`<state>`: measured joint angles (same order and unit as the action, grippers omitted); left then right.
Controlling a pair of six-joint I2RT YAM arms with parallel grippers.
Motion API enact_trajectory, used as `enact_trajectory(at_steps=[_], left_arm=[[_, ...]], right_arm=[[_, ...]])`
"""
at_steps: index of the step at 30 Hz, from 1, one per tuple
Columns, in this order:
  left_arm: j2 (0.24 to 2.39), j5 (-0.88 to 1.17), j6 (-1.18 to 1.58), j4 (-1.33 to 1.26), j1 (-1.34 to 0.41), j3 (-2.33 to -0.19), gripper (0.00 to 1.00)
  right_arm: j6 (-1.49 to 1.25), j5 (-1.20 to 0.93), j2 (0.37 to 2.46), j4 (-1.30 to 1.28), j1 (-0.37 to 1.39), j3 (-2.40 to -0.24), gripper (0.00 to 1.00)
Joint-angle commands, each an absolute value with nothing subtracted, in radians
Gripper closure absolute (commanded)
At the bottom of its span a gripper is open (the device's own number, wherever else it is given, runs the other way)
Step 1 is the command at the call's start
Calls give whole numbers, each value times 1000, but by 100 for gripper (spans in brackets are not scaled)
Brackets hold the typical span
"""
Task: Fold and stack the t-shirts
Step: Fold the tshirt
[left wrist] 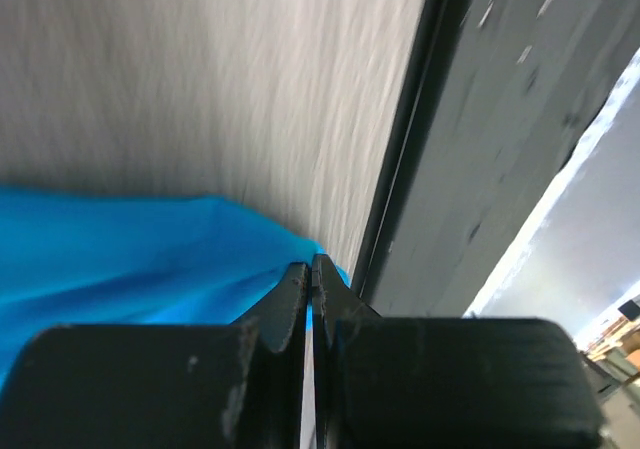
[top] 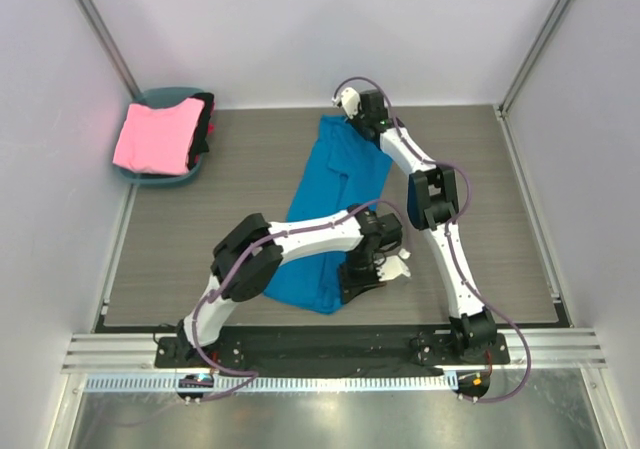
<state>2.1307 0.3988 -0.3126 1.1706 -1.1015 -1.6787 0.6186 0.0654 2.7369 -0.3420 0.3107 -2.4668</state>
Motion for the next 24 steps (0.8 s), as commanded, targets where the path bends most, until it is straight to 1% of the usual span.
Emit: enact_trajectory(at_steps=[1,2,3,4,5,6,9,10,13,14,15,17,18,19,21,22,23,24], left_arm=[[2178,466,-288,1158,-1138,-1765,99],[2196,462,-281,1144,-1141,-1778,98],[2203,453,-275,1135,-1144,-1802,93],[2209,437,-262,1128,-1146,-1815,91],[2224,431,-259,1121,-1146,-1830,86],[2229,420,-258,1115,-1146,-1841,83],[2230,382,-249,1095,-1146,-1867,82],[2227,374,-249,1094,-1146,-1873,81],[2212,356,-238,1083,-1146,-1875,76],[2204,353,-236,1091,-1147,-1876,75],[2194,347,-230,1095,-1146,-1879,73],[2126,322,-226,1104,-1146,-1861,70],[2094,280,-227,1104,-1144,-1847,69],[2012,253,-226,1103,-1140,-1832,67],[1920,195,-233,1100,-1131,-1800,54],[1875,128,-242,1095,-1118,-1793,47],[1785,95,-248,1077,-1112,-1784,39],[1710,33,-265,1057,-1097,-1766,33]], right_arm=[[615,51,2770,-207,319,-2511,99],[615,48,2775,-175,322,-2514,99],[612,46,2780,-160,327,-2517,99],[597,38,2787,-144,328,-2523,99],[586,32,2787,-111,328,-2523,99],[569,23,2789,-97,328,-2523,99],[525,12,2790,-55,331,-2530,98],[508,-33,2787,-49,336,-2533,98],[486,-46,2769,-28,341,-2531,94],[462,-35,2763,-17,342,-2530,89],[442,-22,2741,-11,342,-2528,73],[416,32,2703,-6,342,-2505,59],[408,50,2648,-5,342,-2485,46],[402,69,2608,35,341,-2427,43],[374,122,2531,81,336,-2366,38],[361,149,2446,93,336,-2306,37],[347,173,2404,121,336,-2274,37],[313,213,2313,130,333,-2217,36]])
